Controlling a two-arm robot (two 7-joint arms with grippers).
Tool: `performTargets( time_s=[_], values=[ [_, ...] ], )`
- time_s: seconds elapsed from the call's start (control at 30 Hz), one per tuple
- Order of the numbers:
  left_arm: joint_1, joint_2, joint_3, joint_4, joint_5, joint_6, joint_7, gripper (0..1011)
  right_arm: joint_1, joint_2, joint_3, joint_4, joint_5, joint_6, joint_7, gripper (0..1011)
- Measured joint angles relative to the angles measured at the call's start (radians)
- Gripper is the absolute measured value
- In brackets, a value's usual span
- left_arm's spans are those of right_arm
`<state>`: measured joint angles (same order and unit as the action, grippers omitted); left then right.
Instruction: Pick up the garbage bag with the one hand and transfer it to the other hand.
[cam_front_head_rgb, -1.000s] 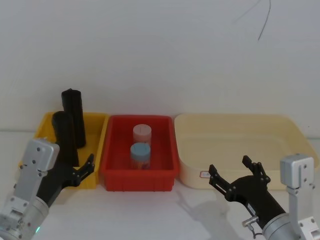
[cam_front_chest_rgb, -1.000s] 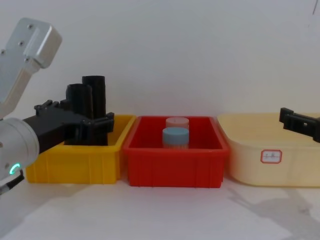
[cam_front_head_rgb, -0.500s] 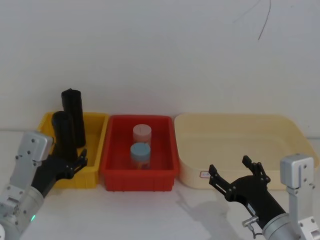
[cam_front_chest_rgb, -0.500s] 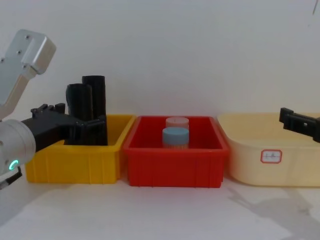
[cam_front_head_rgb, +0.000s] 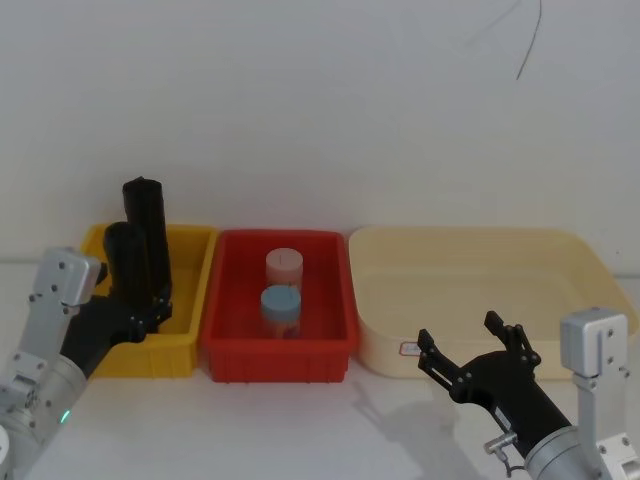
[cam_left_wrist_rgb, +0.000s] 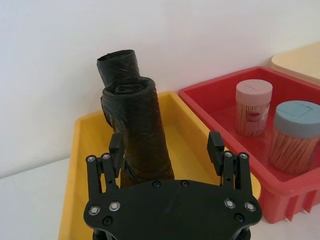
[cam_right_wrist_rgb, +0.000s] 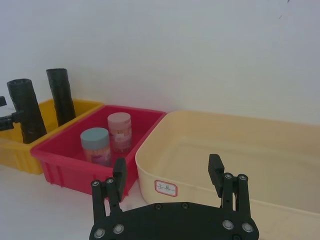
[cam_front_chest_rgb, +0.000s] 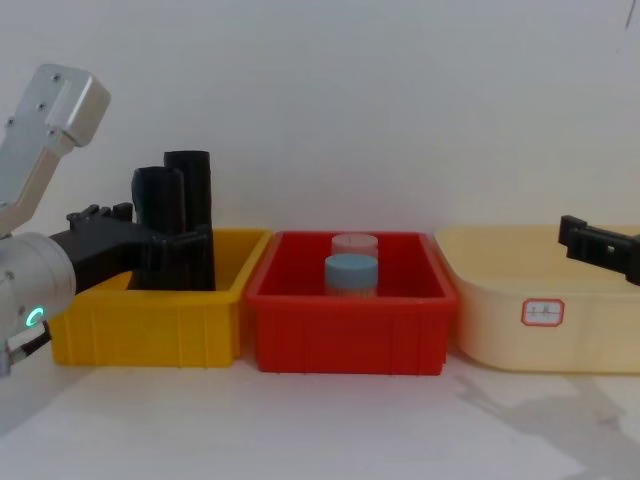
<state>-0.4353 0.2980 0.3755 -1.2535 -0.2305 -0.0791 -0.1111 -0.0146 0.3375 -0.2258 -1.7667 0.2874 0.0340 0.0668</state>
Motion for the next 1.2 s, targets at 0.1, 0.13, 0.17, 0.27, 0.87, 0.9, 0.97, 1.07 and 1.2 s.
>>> performTargets(
  time_s=[0.1,0.13,0.17,0.27,0.87,0.9,0.97,1.07,1.2],
  values=[
    [-0.012,-0.005,-0.002,0.02,-0.001,-0.01,-0.011,1002,0.0,0.0,0.0,0.0,0.0,0.0,0.0,1001],
    [-0.014,-0.006,-0.003,0.024,-0.001,-0.011,-0.013,1002,0.0,0.0,0.0,0.0,0.0,0.0,0.0,1001],
    [-0.02,-0.008,-0.004,0.033,-0.002,-0.016,-0.018,1002,0.0,0.0,0.0,0.0,0.0,0.0,0.0,1001],
    [-0.026,-0.011,-0.005,0.045,-0.002,-0.021,-0.025,1002,0.0,0.0,0.0,0.0,0.0,0.0,0.0,1001],
    [-0.059,-0.031,-0.022,0.106,-0.001,-0.057,-0.05,1002,0.0,0.0,0.0,0.0,0.0,0.0,0.0,1001],
    [-0.06,-0.032,-0.024,0.108,-0.001,-0.058,-0.05,1002,0.0,0.0,0.0,0.0,0.0,0.0,0.0,1001],
    [-0.062,-0.033,-0.025,0.112,0.0,-0.061,-0.05,1002,0.0,0.0,0.0,0.0,0.0,0.0,0.0,1001],
    [-0.068,-0.038,-0.028,0.124,0.003,-0.066,-0.05,1002,0.0,0.0,0.0,0.0,0.0,0.0,0.0,1001],
    [-0.079,-0.045,-0.032,0.144,0.007,-0.073,-0.05,1002,0.0,0.0,0.0,0.0,0.0,0.0,0.0,1001]
  ],
)
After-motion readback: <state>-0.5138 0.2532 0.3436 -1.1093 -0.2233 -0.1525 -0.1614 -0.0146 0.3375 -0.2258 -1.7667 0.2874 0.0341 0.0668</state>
